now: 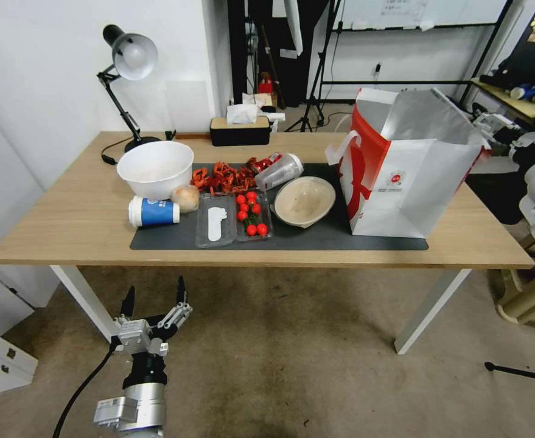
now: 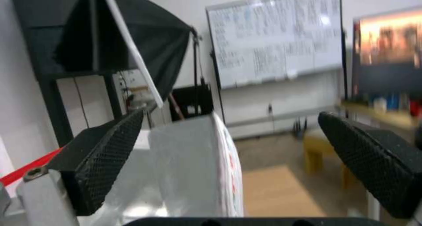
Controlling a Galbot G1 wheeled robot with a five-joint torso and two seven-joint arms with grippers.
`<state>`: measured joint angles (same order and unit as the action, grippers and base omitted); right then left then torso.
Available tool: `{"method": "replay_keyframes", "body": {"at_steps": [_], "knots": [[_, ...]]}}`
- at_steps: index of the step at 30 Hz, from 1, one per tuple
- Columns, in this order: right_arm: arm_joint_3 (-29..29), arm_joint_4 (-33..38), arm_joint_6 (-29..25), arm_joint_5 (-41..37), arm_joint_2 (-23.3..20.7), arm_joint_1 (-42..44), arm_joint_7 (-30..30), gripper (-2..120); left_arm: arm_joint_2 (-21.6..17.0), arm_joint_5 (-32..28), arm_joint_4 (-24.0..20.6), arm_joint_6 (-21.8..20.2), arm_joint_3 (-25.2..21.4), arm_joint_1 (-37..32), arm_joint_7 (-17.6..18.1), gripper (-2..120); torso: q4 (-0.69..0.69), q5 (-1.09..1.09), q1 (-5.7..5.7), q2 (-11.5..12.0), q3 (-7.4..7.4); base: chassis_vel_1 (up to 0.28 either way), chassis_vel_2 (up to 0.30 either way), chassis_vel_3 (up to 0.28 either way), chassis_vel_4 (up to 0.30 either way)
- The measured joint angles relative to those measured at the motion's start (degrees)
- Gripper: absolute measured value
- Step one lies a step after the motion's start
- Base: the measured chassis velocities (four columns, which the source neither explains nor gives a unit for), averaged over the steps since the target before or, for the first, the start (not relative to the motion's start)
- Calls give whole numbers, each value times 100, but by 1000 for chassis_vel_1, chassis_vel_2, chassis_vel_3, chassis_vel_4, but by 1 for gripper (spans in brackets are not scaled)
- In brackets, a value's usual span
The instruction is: Pick up the food delivery bag from the floor and place it on the table.
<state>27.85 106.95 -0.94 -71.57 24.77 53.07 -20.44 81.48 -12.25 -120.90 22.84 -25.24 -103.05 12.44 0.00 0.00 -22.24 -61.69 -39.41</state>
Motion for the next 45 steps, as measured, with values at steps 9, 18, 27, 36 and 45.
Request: {"method": "replay_keyframes", "body": {"at_steps": [9, 18, 27, 36, 45], "knots": [[307, 382, -598, 1201, -11, 541, 653, 100, 38, 39, -25, 35, 8, -27, 25, 100, 0, -1, 0, 0, 0, 0, 0, 0, 0], [750, 1051, -977, 2294, 268, 1310, 484, 100, 61, 35, -73, 6, -4, -50, -24, 100, -1, -1, 0, 0, 0, 0, 0, 0, 0], [707, 2177, -1117, 3422, 1387, 2514, 10, 100, 120, 49, -126, -31, -38, -43, -24, 100, -1, 0, 1, 0, 0, 0, 0, 0, 0], [582, 2377, -1453, 4689, 2394, 3400, -302, 100, 162, 144, -109, -59, -54, -23, -109, 100, 0, -1, 0, -1, 0, 0, 0, 0, 0], [31, 2346, -1616, 5597, 3452, 4122, -123, 100, 165, 153, -78, -62, -68, -3, -161, 100, -1, -2, 1, -1, 0, 0, 0, 0, 0]]}}
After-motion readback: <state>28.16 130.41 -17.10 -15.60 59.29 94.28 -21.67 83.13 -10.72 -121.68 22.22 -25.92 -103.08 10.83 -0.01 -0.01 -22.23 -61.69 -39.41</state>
